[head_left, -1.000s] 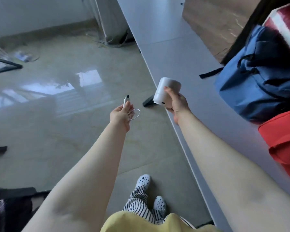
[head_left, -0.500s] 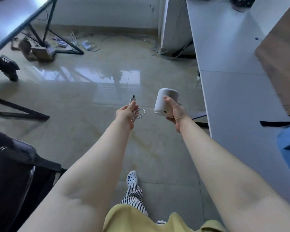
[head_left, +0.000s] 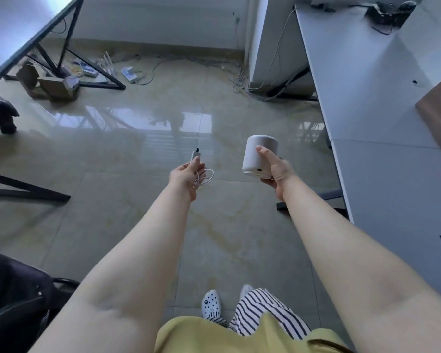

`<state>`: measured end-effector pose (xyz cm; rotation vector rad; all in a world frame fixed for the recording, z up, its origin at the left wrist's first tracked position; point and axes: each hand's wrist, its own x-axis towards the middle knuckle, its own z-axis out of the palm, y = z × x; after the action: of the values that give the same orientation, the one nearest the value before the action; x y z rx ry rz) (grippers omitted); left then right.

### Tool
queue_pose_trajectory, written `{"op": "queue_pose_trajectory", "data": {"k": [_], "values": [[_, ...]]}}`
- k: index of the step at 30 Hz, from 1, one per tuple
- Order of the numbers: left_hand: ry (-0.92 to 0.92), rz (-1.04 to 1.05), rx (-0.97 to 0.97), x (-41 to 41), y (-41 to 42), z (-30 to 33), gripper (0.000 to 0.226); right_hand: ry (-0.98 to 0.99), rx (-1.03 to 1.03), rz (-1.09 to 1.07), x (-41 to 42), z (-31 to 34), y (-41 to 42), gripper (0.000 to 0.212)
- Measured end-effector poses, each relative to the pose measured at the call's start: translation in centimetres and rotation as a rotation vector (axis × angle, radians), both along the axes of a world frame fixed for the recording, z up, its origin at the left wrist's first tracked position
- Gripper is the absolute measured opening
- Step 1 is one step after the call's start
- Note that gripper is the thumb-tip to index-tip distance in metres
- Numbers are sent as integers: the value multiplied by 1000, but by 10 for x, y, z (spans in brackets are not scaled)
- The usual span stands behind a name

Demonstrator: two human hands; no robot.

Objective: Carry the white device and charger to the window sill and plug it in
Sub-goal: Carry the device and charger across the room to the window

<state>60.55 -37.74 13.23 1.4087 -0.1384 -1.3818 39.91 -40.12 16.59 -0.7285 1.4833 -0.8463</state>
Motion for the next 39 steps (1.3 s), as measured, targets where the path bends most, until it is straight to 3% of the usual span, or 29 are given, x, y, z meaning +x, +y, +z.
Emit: {"op": "queue_pose_trajectory", "data": {"k": [5, 18, 30, 39], "values": [[28, -3, 13, 15, -44, -11, 15, 12, 30, 50, 25, -9, -49, 28], [27, -9, 10, 74, -225, -11, 15, -20, 49, 133, 78, -19, -243, 49], [75, 39, -51, 146, -376, -4, 15, 17, 47, 187, 150, -15, -398, 39], [66, -29, -24, 237, -538, -16, 17, 15, 51, 146, 233, -22, -548, 39]]}}
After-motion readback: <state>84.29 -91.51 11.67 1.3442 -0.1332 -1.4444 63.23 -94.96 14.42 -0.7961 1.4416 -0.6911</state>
